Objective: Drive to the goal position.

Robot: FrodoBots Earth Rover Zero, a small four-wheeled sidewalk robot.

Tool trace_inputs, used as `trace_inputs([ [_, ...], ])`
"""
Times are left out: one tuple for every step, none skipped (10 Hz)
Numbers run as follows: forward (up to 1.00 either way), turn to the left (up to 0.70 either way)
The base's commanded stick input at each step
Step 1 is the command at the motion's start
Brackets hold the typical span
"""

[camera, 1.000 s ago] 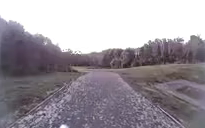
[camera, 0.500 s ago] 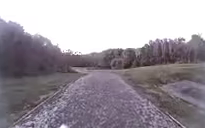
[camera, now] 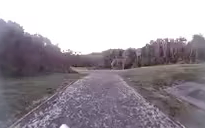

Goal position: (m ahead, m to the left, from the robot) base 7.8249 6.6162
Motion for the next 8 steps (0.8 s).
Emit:
trace_inputs([
  [0.5,0.0],
  [0.5,0.0],
  [0.5,0.0],
  [0.5,0.0],
  [0.5,0.0],
  [0.5,0.0],
  [0.5,0.0],
  [0.5,0.0],
])
